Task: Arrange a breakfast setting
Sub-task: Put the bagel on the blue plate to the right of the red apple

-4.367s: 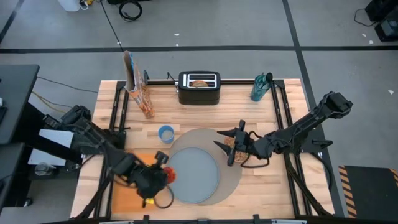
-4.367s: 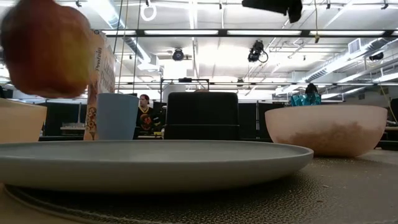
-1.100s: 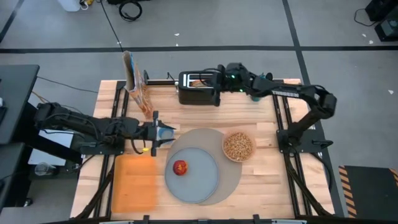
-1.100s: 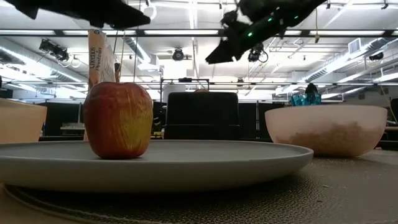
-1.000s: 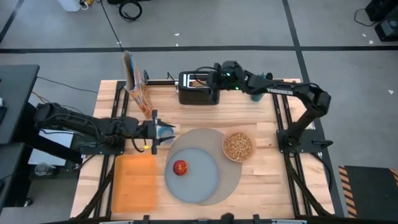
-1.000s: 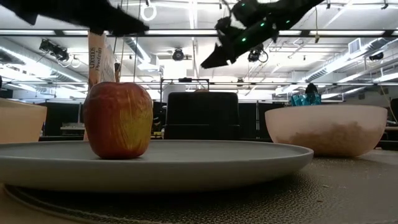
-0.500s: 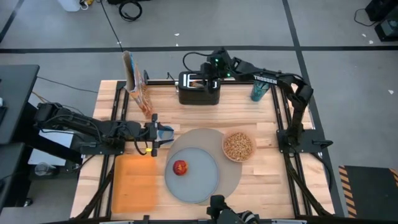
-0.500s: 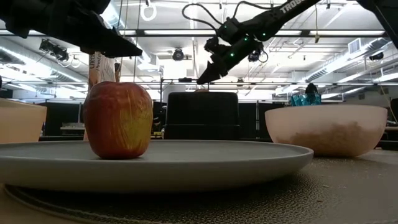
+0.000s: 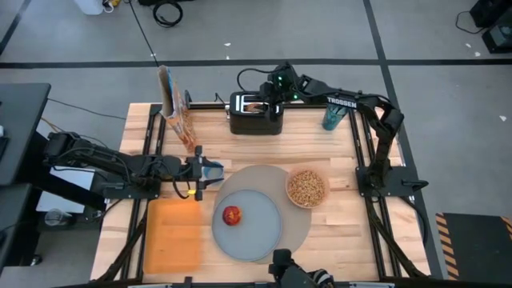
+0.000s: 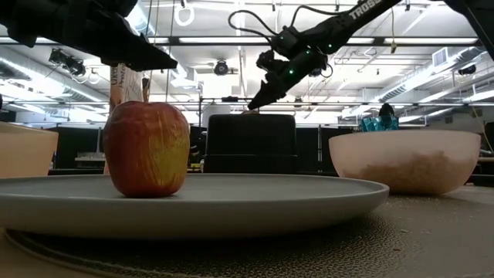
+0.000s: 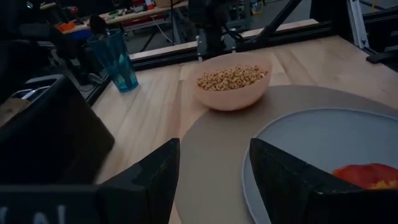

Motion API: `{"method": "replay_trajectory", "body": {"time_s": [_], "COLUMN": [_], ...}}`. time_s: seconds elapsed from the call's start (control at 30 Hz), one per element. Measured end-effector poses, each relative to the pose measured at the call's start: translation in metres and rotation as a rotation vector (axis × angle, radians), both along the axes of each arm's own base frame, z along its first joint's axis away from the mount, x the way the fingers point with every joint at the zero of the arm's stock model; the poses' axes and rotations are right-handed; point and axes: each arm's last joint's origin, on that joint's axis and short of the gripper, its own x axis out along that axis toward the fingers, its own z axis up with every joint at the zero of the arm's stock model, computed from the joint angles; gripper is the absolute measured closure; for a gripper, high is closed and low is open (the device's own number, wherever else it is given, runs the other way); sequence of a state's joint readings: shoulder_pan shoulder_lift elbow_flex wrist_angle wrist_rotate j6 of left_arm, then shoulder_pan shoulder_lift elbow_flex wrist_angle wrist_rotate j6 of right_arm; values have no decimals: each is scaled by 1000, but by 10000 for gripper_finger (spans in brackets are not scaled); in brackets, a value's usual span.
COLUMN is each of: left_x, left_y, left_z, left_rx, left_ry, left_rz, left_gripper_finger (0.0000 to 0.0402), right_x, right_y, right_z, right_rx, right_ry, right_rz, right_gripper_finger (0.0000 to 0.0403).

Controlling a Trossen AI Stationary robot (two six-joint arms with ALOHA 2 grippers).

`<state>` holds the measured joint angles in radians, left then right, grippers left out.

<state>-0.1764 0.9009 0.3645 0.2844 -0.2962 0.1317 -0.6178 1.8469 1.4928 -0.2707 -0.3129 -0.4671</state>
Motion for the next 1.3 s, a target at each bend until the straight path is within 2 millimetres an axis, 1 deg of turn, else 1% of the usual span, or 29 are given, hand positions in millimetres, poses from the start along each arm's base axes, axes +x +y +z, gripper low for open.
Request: {"method": "replay_trajectory", "body": {"time_s": [0.1,0.3,0.4,0.63,0.73,0.83,1.03,1.17,1.3], "left_x": [0,0,0,0,0,0,0,0,0], "left_y": [0,0,0,0,0,0,0,0,0], "left_z": [0,0,0,0,0,-1,-1,-1,-2], "left_rx": [-7,-8,-8,-7,-7,-6,-5,-4,0], "left_ry": [-1,-1,0,1,1,5,11,15,18], "left_rz": [1,2,2,1,1,2,2,2,1], "left_gripper_finger": [198,198,198,198,198,198,198,198,198], "right_x": [-2,-3,-3,-3,-2,-2,4,2,-1], "right_y": [-1,-1,-1,-1,-3,-7,-5,-7,-10], "right_z": [-4,-4,-4,-4,-9,-21,-18,-18,-19], "right_rx": [19,39,46,75,78,89,52,55,84], "right_ry": [7,1,1,-3,-7,25,-11,-13,-20], "right_rz": [3,5,5,4,1,-24,-19,-20,7], "right_gripper_finger": [211,213,221,258,262,261,271,298,351]}}
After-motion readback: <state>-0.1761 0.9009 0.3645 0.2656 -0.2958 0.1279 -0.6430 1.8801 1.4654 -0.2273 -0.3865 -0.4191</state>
